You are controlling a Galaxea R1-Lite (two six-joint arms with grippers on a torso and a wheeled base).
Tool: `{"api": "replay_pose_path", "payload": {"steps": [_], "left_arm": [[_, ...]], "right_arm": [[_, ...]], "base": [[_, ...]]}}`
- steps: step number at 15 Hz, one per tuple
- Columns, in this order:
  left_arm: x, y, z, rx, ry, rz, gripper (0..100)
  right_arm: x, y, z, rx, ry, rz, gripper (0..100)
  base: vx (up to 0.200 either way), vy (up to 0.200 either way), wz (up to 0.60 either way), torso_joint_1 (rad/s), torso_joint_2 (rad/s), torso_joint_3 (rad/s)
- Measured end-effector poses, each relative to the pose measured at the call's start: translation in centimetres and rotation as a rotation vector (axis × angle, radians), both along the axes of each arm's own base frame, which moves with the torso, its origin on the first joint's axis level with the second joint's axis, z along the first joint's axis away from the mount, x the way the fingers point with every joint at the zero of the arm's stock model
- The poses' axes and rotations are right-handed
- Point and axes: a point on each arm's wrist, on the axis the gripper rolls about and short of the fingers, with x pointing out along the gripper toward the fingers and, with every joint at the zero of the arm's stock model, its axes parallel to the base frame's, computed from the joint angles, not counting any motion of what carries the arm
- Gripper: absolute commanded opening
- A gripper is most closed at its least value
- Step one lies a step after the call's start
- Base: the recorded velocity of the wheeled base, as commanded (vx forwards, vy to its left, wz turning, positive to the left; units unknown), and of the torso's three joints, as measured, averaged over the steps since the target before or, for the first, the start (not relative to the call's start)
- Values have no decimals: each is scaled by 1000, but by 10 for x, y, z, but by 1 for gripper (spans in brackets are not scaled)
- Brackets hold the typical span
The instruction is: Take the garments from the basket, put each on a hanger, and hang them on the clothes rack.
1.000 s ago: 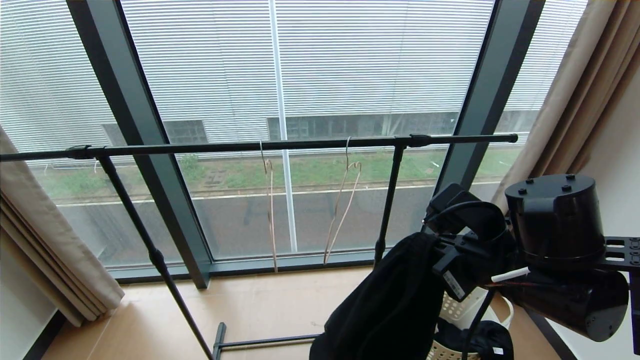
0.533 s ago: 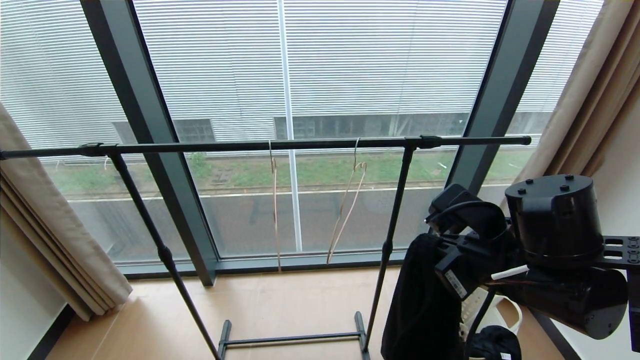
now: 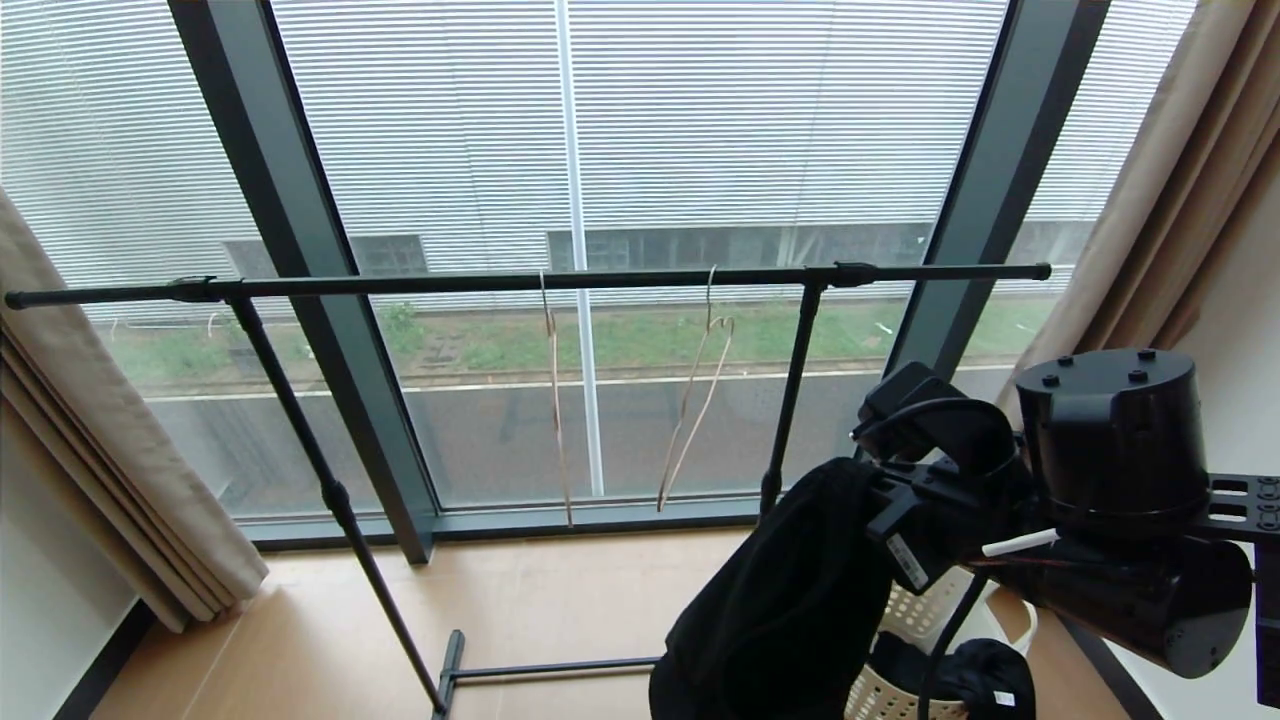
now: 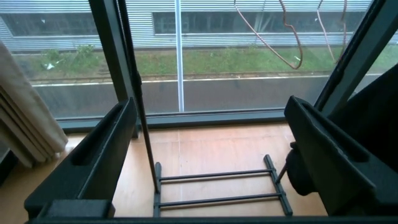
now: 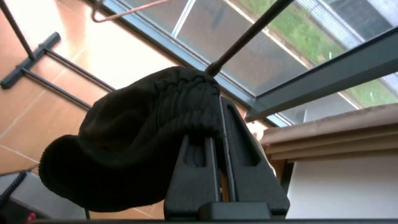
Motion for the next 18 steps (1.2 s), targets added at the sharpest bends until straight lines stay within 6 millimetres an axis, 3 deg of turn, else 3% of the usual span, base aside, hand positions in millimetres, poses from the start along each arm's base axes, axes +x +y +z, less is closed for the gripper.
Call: {"api": "replay_pose_path", "payload": {"steps": [13,16,18], "left_arm": [[1,0,1,72,24,0,100],[9,0,18,50,105,-5,100],[24,0,44,-2,185,-19,100]], "right_arm": [[0,1,-1,7,-10,4,0],[3,8,16,42,-50,18,0],[12,18,40,80,-84,23,0]], "base": [[-15,0,0,-1,0,1],[0,0,0,0,0,0],[0,0,0,0,0,0]]}}
